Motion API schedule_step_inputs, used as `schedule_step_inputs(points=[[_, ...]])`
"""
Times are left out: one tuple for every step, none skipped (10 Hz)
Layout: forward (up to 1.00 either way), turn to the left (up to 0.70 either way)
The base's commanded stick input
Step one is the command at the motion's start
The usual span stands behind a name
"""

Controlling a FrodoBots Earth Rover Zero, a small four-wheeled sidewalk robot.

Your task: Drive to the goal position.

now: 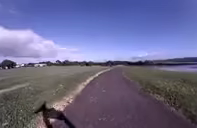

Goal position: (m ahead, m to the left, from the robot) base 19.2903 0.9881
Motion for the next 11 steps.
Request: schedule_step_inputs(points=[[0.70,-0.13],[0.70,-0.13],[0.70,-0.13],[0.70,-0.13],[0.70,-0.14],[0.70,-0.13],[0.70,-0.13],[0.70,-0.13],[0.70,-0.07],[0.70,0.00],[0.70,0.00]])
